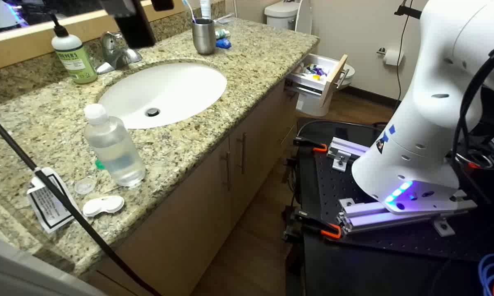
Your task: Close the drawer
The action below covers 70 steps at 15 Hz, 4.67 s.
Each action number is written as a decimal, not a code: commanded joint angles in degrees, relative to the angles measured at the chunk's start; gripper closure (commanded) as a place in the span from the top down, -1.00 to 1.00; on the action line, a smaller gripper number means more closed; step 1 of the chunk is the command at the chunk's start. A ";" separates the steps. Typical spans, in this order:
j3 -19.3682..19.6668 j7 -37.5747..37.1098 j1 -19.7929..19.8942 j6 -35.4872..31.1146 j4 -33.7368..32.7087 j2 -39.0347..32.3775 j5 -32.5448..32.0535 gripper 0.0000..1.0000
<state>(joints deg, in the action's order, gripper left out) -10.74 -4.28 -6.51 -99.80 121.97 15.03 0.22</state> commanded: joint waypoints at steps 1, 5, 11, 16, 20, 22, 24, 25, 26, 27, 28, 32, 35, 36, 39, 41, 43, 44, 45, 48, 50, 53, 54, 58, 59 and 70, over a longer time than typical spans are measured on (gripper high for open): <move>0.52 -0.15 -0.61 0.15 -0.15 -0.08 -0.14 1.00; 5.64 -6.20 3.26 -5.08 11.63 7.72 1.90 1.00; 6.43 -20.12 6.68 -4.65 31.60 22.59 6.23 1.00; 4.70 -25.47 7.29 -2.34 35.67 26.94 10.96 1.00; 2.97 -29.74 9.05 -2.75 37.26 29.14 9.99 1.00; 5.70 -32.04 14.61 -3.69 37.42 28.40 5.34 1.00; 8.84 -32.61 20.17 -2.10 37.31 30.28 -0.81 1.00; 10.32 -32.92 23.12 -2.30 37.24 30.19 -3.47 1.00; 11.85 -33.32 25.81 -1.26 37.16 30.99 -5.51 1.00; 13.35 -33.63 28.54 -0.76 37.09 31.38 -7.73 1.00; 14.62 -34.23 30.94 0.26 36.99 32.11 -9.40 1.00; 19.86 -37.04 40.17 3.15 37.68 35.11 -15.89 1.00; 24.16 -38.56 46.31 5.24 37.53 35.43 -18.64 1.00; 22.04 -37.59 43.21 3.27 36.70 33.77 -17.45 1.00; 23.72 -37.39 46.56 3.88 36.74 34.01 -17.63 1.00; 22.94 -40.42 47.52 1.91 36.97 32.58 -18.61 1.00; 21.28 -49.67 47.75 -5.17 36.35 25.62 -18.60 1.00; 22.11 -52.04 49.09 -7.97 36.76 24.03 -20.56 1.00; 22.75 -54.49 50.21 -9.87 36.79 22.06 -22.09 1.00; 27.63 -55.67 58.88 -8.98 36.86 21.07 -32.17 1.00; 30.76 -56.54 65.18 -9.54 36.86 19.30 -38.05 1.00; 36.65 -59.94 73.15 -14.26 36.88 13.66 -45.26 1.00; 39.41 -59.57 75.16 -15.64 36.92 11.68 -45.16 1.00; 37.92 -57.62 76.71 -15.00 36.92 12.44 -43.68 1.00; 38.93 -62.71 73.57 -15.38 36.92 12.58 -46.28 1.00; 40.72 -105.34 78.09 -45.98 27.47 -22.62 -47.93 1.00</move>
<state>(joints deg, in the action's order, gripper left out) 28.95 -108.70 71.13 -144.36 155.68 3.43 -54.38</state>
